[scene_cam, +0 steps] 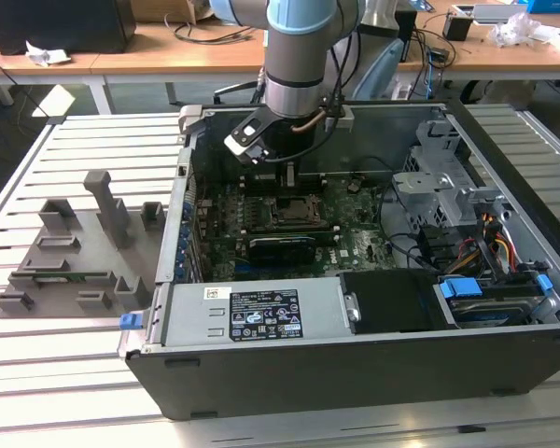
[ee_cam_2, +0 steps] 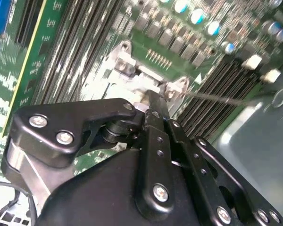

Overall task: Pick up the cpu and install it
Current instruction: 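Close the cpu cover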

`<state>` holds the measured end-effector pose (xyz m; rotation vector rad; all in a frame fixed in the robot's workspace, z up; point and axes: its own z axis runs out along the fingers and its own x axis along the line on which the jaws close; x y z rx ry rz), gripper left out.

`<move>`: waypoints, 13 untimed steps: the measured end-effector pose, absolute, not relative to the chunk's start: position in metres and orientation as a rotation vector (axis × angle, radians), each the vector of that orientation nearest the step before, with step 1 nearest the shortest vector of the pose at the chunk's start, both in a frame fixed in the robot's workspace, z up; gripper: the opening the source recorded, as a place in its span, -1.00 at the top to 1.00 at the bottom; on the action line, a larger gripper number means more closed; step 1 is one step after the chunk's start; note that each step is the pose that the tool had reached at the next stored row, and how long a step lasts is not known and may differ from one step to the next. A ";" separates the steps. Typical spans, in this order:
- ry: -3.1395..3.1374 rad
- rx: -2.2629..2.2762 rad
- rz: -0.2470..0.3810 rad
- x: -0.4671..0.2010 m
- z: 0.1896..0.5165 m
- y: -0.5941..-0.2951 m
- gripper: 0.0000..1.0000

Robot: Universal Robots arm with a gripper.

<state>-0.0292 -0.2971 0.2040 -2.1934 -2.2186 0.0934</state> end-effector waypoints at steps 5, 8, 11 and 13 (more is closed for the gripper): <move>-2.218 -2.192 0.095 -0.007 0.206 -0.297 0.79; -2.217 -2.193 0.096 -0.008 0.220 -0.297 0.79; -2.217 -2.192 0.096 -0.008 0.246 -0.297 0.79; -2.217 -2.192 0.096 -0.008 0.253 -0.297 0.79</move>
